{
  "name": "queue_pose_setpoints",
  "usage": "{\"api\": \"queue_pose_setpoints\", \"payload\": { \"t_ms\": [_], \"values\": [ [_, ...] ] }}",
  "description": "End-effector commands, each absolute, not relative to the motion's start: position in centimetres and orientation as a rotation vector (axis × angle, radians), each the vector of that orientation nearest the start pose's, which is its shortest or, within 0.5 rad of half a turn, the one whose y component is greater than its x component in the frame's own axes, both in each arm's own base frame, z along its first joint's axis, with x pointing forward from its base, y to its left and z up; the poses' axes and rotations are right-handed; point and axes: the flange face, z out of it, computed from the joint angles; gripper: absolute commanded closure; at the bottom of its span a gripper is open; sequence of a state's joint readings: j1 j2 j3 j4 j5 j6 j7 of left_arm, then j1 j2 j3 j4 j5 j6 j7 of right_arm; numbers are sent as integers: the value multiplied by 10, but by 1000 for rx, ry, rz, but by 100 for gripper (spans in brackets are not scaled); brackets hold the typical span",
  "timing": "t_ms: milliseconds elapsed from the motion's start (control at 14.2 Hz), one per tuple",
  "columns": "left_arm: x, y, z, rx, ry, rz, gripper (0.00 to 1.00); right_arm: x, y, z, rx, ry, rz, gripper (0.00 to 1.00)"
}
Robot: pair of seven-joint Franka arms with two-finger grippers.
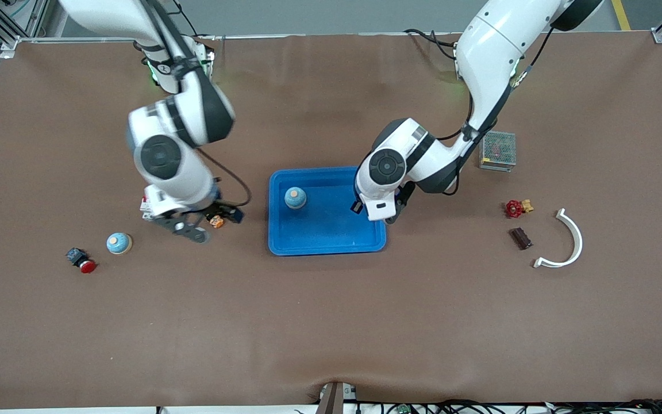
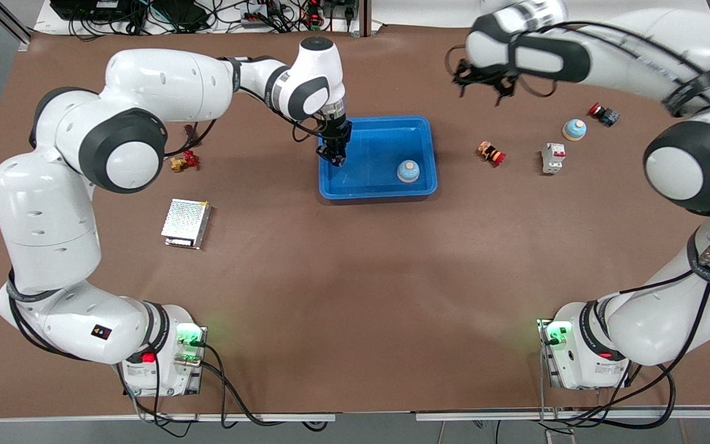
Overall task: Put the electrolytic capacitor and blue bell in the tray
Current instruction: 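Release the bell in the tray while the left gripper lowers the capacitor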
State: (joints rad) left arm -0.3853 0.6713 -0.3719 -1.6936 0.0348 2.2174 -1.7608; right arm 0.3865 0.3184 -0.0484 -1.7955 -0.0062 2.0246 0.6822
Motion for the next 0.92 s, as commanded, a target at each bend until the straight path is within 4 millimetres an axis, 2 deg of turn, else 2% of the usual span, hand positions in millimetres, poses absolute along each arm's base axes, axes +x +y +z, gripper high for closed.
{"api": "queue_pose_setpoints", "payload": {
  "t_ms": [0,141,353,423,494,564,635,705,846],
  "values": [
    [505,-447,218,-2647,-1610,381,100,595,136,369,-3177,309,111,0],
    [504,-447,206,-2618,-1635,391,100,602,81,358,-3174,180,90,0],
    [500,-451,192,-2582,-1689,401,100,601,29,329,-3210,56,-37,0],
    [500,-451,187,-2578,-1698,405,96,601,18,325,-3220,25,-58,0],
    [497,-454,182,-2575,-1701,412,86,600,8,322,-3221,-2,-68,0],
    [496,-455,180,-2573,-1701,412,55,599,-5,319,-3221,-26,-72,0],
    [494,-457,180,-2576,-1695,412,13,597,-18,316,-3221,-51,-87,0],
    [494,-459,185,-2586,-1693,405,0,593,-29,308,-3219,-79,-104,0],
    [507,-459,198,-2606,-1718,389,0,587,-50,290,-3217,-117,-152,0]
  ]
}}
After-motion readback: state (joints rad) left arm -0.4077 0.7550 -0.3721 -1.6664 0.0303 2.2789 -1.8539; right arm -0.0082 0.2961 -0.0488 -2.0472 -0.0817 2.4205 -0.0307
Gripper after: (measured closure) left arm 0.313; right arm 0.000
